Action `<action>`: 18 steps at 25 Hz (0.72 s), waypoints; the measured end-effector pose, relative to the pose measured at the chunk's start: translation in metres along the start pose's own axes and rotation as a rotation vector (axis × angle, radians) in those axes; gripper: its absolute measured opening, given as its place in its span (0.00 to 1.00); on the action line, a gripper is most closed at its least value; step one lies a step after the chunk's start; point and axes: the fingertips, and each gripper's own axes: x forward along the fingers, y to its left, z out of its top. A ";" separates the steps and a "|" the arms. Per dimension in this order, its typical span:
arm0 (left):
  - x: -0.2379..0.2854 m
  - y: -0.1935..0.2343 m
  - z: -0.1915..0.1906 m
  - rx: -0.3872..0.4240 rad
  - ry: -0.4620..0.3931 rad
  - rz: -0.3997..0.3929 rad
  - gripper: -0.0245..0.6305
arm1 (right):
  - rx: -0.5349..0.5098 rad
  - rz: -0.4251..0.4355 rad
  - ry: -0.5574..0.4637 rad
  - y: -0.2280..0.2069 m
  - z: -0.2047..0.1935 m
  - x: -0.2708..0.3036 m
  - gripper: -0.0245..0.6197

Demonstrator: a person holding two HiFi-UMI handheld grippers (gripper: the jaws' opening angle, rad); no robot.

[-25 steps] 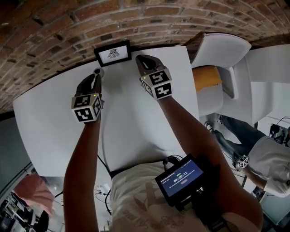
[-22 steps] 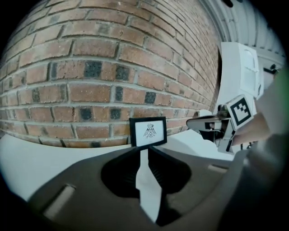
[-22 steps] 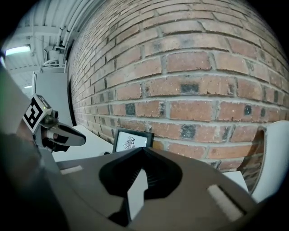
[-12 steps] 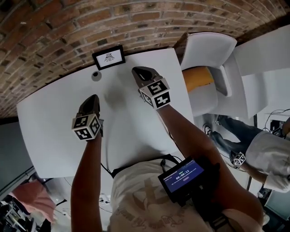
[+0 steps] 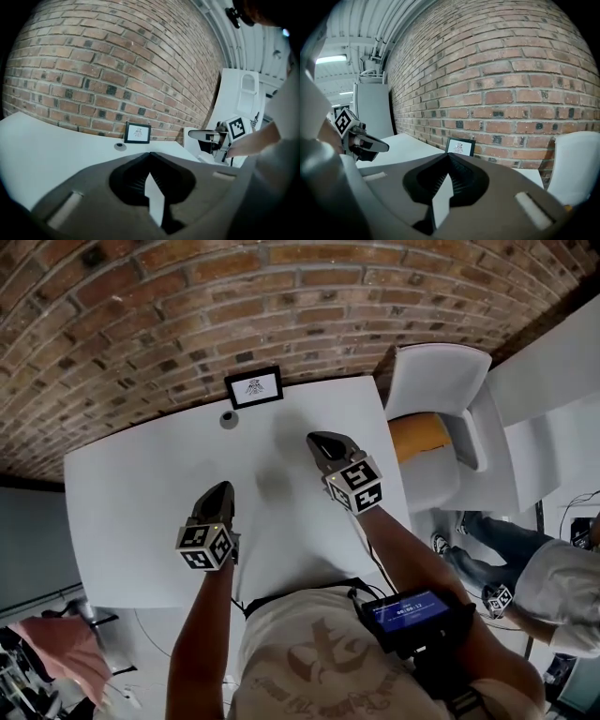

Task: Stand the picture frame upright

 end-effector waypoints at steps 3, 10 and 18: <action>-0.014 -0.005 -0.005 -0.002 -0.015 0.009 0.04 | -0.003 0.018 -0.020 0.012 0.001 -0.014 0.05; -0.041 -0.018 -0.010 0.001 -0.037 0.006 0.04 | 0.005 0.050 -0.022 0.043 -0.012 -0.043 0.05; -0.068 -0.033 -0.022 -0.015 -0.054 -0.009 0.04 | 0.041 0.053 -0.020 0.064 -0.031 -0.076 0.05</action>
